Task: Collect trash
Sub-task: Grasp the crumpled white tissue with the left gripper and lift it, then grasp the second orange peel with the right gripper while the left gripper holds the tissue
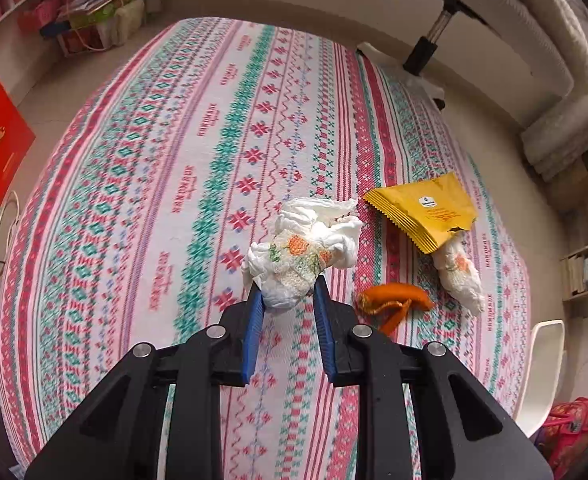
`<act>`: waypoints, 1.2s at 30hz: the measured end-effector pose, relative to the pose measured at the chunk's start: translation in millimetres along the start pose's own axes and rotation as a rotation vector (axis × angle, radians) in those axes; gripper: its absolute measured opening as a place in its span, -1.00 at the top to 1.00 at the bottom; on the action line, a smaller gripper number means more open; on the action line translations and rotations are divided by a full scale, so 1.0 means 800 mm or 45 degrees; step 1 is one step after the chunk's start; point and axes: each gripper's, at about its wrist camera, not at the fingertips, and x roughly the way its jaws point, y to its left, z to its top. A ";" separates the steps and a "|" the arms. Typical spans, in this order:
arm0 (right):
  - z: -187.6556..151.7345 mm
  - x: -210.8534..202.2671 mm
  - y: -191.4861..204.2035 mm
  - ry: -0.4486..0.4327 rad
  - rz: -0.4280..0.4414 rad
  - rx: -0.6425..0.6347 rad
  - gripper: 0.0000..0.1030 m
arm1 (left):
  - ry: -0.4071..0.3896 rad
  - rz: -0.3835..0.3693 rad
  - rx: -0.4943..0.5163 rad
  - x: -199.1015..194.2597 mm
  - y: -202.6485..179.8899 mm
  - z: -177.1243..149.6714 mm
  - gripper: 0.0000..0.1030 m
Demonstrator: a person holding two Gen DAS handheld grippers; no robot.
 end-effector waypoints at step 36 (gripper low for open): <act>-0.053 0.135 0.167 0.217 0.244 -0.626 0.24 | -0.280 -0.188 -0.137 -0.199 0.100 -0.065 0.49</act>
